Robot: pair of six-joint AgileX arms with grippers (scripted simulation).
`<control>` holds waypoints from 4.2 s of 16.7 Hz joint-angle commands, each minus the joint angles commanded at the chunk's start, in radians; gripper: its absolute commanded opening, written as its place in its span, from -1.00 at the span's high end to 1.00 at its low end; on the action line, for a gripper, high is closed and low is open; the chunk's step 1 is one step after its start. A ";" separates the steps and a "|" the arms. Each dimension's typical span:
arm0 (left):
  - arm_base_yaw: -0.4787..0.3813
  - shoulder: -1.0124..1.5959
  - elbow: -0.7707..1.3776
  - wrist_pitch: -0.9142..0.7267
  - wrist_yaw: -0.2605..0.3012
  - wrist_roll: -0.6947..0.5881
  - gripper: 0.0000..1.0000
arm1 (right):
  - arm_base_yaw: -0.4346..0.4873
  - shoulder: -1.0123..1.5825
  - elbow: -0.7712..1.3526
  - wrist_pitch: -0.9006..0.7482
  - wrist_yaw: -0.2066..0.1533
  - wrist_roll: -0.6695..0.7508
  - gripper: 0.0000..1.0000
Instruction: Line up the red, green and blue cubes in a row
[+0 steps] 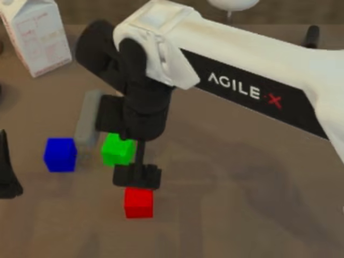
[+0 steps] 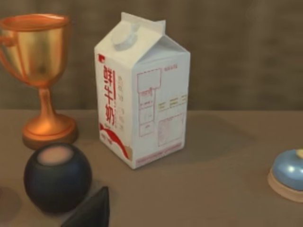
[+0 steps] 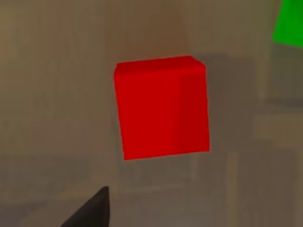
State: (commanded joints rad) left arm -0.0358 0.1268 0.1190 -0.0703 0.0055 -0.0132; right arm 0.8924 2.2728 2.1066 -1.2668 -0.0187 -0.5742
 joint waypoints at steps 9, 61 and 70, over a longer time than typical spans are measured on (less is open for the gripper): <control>-0.147 0.721 0.552 -0.403 0.001 -0.054 -1.00 | -0.348 -0.843 -0.712 0.476 -0.040 0.212 -1.00; -0.393 2.075 1.361 -0.779 -0.002 -0.137 1.00 | -0.882 -2.273 -2.107 1.267 0.019 0.574 -1.00; -0.390 2.064 1.377 -0.798 -0.004 -0.136 1.00 | -0.882 -2.273 -2.107 1.267 0.019 0.574 -1.00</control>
State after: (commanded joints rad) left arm -0.4263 2.1909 1.4961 -0.8687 0.0019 -0.1497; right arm 0.0100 0.0000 0.0000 0.0000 0.0000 0.0000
